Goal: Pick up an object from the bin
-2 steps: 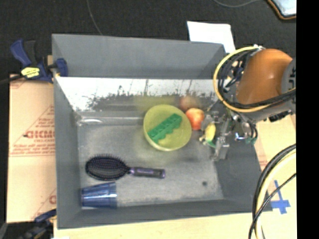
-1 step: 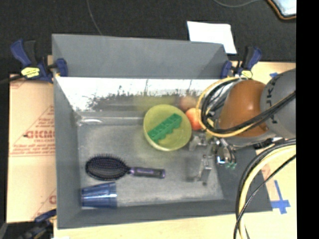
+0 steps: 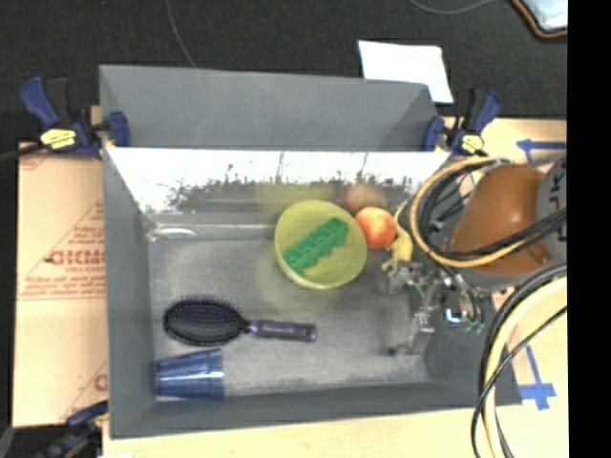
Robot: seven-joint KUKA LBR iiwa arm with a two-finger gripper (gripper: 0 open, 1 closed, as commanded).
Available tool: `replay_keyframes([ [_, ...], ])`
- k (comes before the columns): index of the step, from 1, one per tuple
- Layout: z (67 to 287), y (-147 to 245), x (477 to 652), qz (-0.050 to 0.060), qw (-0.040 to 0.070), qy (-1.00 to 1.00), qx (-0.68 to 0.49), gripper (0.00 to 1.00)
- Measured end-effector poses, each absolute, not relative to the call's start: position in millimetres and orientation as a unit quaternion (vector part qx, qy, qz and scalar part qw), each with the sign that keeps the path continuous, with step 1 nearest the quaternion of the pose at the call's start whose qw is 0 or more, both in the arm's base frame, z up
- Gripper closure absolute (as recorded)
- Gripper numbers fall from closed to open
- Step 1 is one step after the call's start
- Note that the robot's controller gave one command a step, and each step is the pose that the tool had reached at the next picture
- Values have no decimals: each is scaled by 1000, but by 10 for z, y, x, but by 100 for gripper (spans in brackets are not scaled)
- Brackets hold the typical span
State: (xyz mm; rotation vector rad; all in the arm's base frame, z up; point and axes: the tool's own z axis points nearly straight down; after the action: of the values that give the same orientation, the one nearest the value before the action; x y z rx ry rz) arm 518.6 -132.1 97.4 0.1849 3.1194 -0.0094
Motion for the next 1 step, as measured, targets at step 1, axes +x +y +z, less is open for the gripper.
replay_keyframes([
  [1,701,-923,5213,0,4,999,38,0],
])
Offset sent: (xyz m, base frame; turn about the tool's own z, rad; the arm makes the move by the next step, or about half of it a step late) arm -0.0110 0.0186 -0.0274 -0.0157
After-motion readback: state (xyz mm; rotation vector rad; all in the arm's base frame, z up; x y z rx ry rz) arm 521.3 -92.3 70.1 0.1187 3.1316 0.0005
